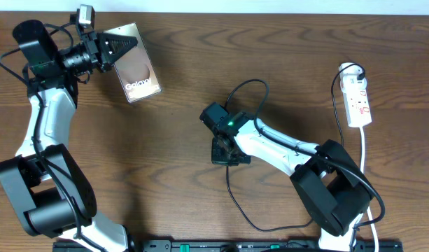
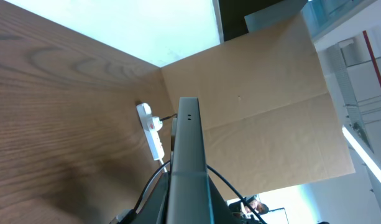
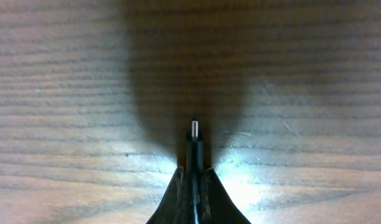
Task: Plug charger to phone and switch on socket
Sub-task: 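Lower the right gripper and grasp the black cable's connector end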
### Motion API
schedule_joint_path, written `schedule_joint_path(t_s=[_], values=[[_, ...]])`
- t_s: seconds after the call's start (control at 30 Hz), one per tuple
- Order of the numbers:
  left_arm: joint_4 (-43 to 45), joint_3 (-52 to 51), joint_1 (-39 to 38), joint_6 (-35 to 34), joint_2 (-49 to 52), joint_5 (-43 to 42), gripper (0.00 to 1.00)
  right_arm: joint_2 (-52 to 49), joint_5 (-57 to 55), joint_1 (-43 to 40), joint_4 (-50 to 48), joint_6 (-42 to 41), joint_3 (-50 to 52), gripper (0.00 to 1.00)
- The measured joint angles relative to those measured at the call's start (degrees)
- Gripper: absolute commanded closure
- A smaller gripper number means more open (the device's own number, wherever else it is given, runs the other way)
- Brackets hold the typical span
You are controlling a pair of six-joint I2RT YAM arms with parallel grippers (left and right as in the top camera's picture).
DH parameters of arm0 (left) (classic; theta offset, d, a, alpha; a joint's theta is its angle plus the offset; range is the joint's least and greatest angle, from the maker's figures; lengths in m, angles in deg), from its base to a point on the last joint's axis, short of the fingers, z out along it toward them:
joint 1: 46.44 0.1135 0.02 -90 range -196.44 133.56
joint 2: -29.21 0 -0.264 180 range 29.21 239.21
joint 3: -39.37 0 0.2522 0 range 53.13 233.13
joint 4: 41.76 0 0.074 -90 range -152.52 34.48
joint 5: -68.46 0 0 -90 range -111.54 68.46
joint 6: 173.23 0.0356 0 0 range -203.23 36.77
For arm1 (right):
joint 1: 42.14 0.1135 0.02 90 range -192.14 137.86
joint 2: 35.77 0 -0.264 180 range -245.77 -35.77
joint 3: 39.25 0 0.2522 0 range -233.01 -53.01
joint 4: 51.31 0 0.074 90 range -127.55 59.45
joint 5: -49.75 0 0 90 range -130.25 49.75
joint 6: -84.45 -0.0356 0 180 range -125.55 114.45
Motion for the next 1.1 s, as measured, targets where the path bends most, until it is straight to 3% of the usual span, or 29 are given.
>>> schedule_joint_path(t_s=[0.23, 0.33, 0.47, 1.1], values=[[0.0, 0.0, 0.0, 0.0, 0.0, 0.0, 0.93, 0.0, 1.8, 0.0, 9.6, 0.5, 0.0, 0.99], [0.0, 0.0, 0.0, 0.0, 0.0, 0.0, 0.93, 0.0, 1.9, 0.1, 12.0, 2.0, 0.1, 0.85], [0.0, 0.0, 0.0, 0.0, 0.0, 0.0, 0.93, -0.6, 1.9, 0.4, 12.0, 3.1, 0.1, 0.77], [0.0, 0.0, 0.0, 0.0, 0.0, 0.0, 0.92, -0.9, 1.9, 0.0, 9.5, 2.3, 0.1, 0.77]])
